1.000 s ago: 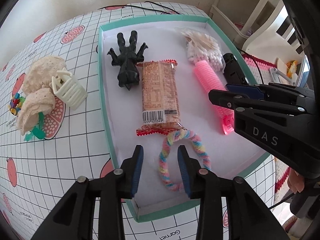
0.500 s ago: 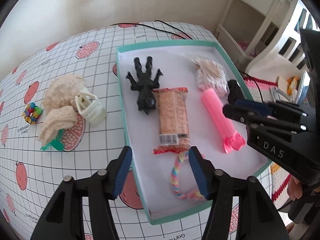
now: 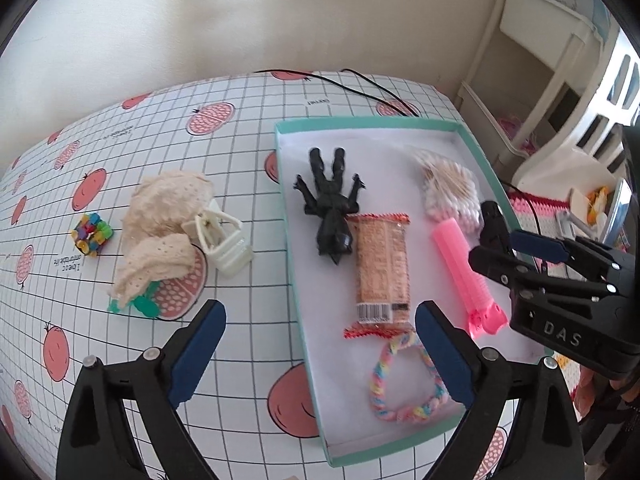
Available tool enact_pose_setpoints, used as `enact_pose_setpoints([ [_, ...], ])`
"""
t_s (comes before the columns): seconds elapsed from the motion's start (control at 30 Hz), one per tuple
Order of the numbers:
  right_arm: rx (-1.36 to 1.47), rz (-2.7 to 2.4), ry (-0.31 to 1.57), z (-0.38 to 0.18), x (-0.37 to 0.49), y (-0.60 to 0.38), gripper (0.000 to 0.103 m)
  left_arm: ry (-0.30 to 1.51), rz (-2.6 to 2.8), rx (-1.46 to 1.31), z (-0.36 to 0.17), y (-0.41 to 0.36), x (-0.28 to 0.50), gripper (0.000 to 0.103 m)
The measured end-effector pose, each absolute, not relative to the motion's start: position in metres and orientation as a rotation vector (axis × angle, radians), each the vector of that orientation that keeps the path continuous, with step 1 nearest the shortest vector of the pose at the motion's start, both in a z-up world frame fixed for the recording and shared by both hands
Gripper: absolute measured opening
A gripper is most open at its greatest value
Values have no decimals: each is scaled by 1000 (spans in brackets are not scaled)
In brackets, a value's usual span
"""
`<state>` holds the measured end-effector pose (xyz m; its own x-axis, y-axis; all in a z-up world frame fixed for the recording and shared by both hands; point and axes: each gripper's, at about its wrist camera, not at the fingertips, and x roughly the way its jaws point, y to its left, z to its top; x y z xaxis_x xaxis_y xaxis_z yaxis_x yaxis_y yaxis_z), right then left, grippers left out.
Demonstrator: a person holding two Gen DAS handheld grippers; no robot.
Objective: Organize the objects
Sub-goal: 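Move the left tool to the beige lace cloth while the right tool reaches the white claw clip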
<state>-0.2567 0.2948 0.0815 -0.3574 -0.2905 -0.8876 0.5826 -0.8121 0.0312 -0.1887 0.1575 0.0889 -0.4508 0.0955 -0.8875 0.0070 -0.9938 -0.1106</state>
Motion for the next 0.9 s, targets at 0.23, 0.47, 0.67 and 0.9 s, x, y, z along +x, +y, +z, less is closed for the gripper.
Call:
enact_pose_setpoints([
  [0.23, 1342, -2191, 388, 82, -258, 296, 66, -183, 2712, -1542, 101, 139, -191, 96],
  [0.47, 1332, -2202, 385, 83, -259, 292, 81, -253, 2761, -1503, 113, 114, -194, 96],
  [0.67, 1304, -2225, 364, 90, -258, 285, 88, -332, 2823, -1448, 126, 84, -194, 96],
  [0.9, 1225, -2228, 374, 103, -249, 259, 91, -490, 2885, -1395, 138, 36, -191, 96],
])
